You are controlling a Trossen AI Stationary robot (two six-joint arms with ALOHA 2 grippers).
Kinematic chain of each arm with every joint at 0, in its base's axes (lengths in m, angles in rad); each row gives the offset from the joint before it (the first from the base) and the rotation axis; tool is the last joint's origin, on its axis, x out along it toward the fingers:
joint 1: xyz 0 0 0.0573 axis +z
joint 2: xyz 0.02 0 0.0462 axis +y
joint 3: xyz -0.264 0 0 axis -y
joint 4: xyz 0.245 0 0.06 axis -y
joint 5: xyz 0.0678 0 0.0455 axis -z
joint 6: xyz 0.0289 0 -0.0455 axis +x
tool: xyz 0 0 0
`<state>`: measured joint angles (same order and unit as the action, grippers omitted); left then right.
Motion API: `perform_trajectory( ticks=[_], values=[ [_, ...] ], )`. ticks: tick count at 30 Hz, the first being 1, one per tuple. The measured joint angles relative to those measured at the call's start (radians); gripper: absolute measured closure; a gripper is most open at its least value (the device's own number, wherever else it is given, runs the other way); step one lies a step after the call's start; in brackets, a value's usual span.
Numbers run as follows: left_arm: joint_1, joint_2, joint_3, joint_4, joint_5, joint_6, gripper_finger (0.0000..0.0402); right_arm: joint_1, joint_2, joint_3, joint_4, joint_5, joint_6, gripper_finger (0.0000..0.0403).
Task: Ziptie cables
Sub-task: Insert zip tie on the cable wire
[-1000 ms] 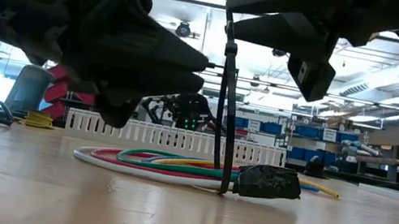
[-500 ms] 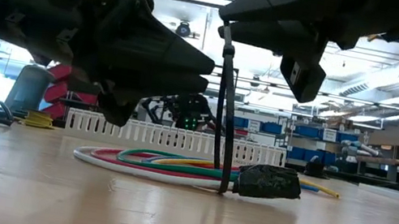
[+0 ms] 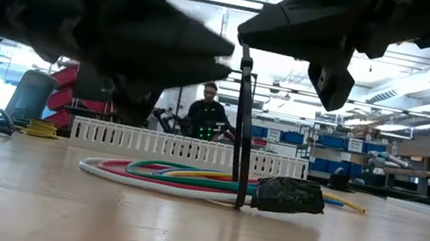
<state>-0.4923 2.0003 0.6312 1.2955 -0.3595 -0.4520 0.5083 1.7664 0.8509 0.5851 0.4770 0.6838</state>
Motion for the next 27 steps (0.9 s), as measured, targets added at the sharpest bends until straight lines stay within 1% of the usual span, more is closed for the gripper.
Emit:
perform_trajectory(
  ticks=[4,14,21,23,26,27],
  values=[
    [0.001,0.000,0.003,0.046,0.025,-0.001,0.0323,0.000,0.000,0.000,0.005,0.001,-0.004,0.0403],
    [0.037,0.000,0.083,-0.053,0.019,0.001,0.0323,0.000,0.000,0.000,0.042,-0.006,-0.032,0.0403],
    [0.042,0.000,0.085,-0.093,0.021,0.005,0.0325,0.000,0.000,0.000,0.059,-0.006,-0.052,0.0403],
    [0.043,0.000,0.085,-0.114,0.021,0.004,0.0337,0.000,0.000,0.000,0.075,-0.006,-0.066,0.0403],
    [0.043,0.000,0.085,-0.122,0.021,0.005,0.0384,-0.004,0.000,0.000,0.097,-0.006,-0.084,0.0403],
    [0.043,0.000,0.085,-0.120,0.021,0.005,0.0392,-0.005,0.000,0.000,0.099,-0.006,-0.084,0.0403]
  ],
)
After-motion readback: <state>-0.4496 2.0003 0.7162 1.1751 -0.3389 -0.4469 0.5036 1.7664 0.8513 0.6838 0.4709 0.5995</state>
